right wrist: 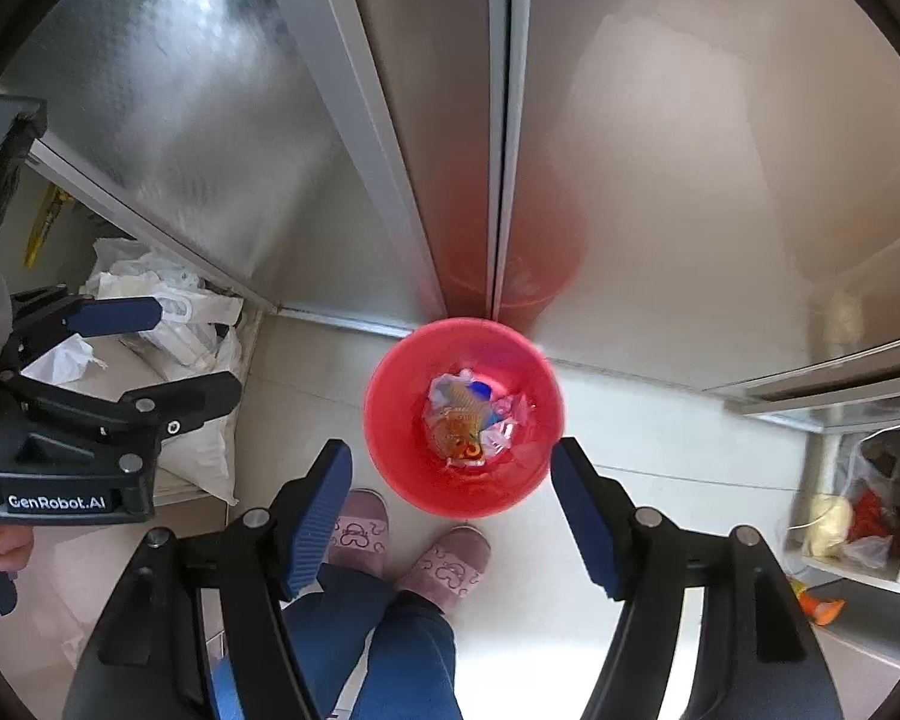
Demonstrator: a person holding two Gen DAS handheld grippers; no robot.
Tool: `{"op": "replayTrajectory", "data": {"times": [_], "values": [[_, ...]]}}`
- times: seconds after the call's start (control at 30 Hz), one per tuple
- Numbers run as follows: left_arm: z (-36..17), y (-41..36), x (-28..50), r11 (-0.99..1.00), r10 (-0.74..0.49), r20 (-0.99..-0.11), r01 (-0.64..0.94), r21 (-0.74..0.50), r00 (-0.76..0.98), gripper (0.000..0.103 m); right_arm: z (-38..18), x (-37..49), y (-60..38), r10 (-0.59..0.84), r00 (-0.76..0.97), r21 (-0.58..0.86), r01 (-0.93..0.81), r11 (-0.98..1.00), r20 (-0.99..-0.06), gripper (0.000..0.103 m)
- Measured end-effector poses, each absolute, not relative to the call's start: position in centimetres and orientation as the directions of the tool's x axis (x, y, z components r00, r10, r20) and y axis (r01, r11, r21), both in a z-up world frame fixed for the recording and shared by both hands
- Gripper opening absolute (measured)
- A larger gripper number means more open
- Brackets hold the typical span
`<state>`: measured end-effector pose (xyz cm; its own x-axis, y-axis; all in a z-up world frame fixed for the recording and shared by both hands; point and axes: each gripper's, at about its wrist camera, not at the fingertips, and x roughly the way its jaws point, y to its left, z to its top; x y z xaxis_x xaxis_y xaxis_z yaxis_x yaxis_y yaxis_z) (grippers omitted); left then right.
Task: Collect trash
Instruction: 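Open the left tool over the red bin while the right tool releases the brush, then raise both tools back up toward the sauce packet on the counter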
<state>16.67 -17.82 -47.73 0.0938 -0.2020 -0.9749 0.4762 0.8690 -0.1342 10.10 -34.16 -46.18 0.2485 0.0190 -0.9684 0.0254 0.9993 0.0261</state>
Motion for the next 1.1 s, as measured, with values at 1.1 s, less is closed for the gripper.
{"op": "replayTrajectory", "data": {"times": [1.1], "values": [[-11.0, -9.9, 22.3, 0.956, -0.127, -0.833, 0.290, 0.041, 0.538, 0.086, -11.2, 15.8, -28.5, 0.011, 0.626, -0.087, -0.126, 0.988, -0.780, 0.090]]}}
